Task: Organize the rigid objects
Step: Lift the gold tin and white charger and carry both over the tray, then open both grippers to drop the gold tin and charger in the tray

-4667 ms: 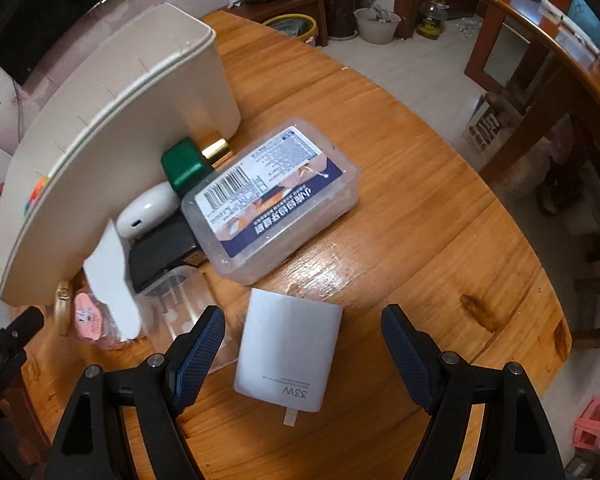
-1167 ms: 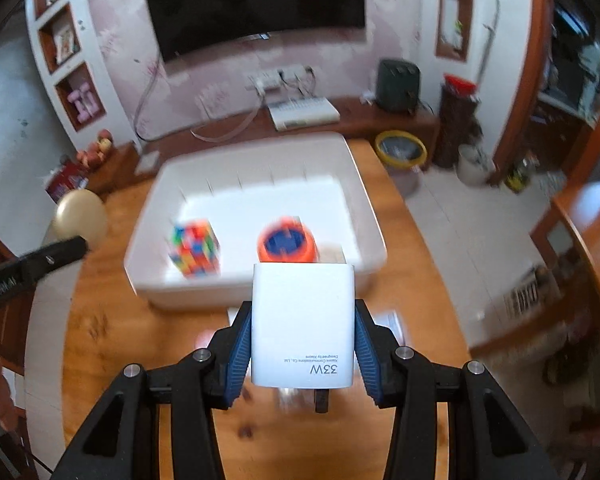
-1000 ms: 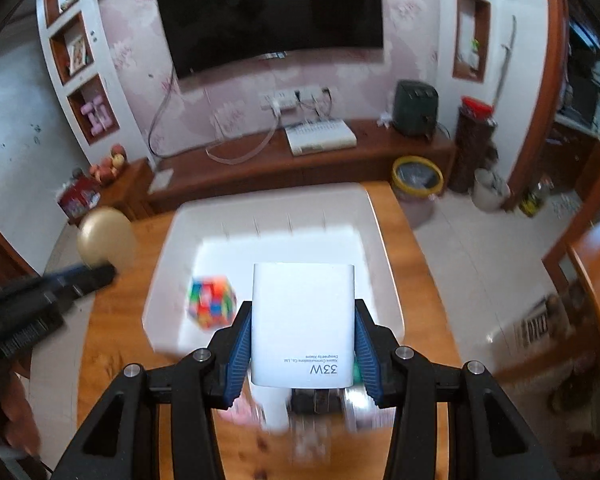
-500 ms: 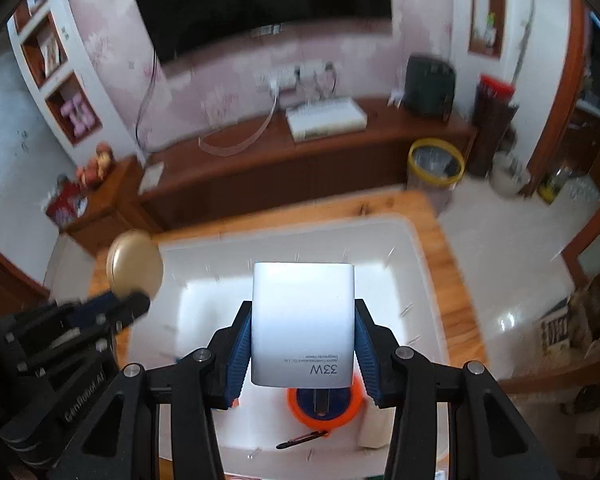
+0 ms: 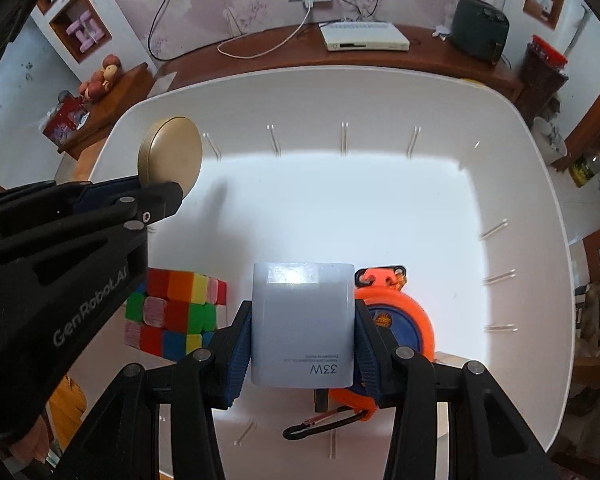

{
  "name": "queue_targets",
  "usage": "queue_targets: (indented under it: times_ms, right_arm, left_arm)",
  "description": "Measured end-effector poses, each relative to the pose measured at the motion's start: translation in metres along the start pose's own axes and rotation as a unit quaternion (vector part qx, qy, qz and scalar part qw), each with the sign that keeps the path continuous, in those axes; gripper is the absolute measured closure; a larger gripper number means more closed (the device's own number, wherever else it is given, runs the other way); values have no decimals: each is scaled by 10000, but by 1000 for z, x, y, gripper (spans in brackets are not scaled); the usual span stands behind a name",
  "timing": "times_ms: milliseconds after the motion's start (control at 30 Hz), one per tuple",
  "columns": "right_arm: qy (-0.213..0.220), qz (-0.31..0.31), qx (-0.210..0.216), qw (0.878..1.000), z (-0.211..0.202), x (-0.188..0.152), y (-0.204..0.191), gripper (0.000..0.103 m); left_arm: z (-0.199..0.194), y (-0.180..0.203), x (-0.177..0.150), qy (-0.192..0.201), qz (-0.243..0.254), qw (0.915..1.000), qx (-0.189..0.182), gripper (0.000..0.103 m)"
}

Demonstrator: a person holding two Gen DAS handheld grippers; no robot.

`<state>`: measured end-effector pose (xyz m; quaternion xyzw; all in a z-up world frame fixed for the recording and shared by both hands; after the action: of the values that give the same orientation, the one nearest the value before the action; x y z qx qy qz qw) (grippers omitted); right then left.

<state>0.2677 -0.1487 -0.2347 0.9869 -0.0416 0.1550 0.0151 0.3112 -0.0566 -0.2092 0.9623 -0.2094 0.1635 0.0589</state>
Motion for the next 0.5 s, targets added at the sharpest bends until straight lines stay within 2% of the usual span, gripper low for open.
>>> queue_targets:
  times_ms: [167, 233, 300, 333, 400, 467, 500]
  right_arm:
    - [-123, 6, 82, 9999, 0, -1, 2, 55]
    - [-102, 37, 200, 9997, -1, -2, 5, 50]
    - [24, 113, 247, 9996, -6, 1, 7, 38]
    - [135, 154, 276, 9994, -12, 1, 9, 36]
    - [273, 178, 341, 9989, -20, 0, 10, 34]
    - [345, 182, 346, 9986, -26, 0, 12, 34]
    - [376, 186, 348, 9985, -29, -2, 13, 34]
  left_arm:
    - [4, 2, -1, -108, -50, 9999, -63, 85]
    - [5, 3, -1, -178, -77, 9997, -114, 85]
    - [5, 3, 0, -226, -109, 9996, -134, 84]
    - [4, 2, 0, -236, -152, 9995, -139, 83]
    - [1, 1, 0, -257, -235, 9992, -218, 73]
    - [-4, -1, -2, -220, -365, 9985, -335, 38]
    - [-7, -1, -3, -178, -416, 9983, -368, 32]
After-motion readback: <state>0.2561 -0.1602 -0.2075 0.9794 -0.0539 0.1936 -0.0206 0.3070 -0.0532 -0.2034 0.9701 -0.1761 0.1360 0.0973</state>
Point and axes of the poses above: each gripper's, at about its wrist camera, not at the fingertips, and z roughly the way its jaws point, y to its right, x to its top, the point moved 2 cm from there along z, roughly the way its jaws point, and after that the axes turned 9 degrees about -x, right-handed, at the moved point
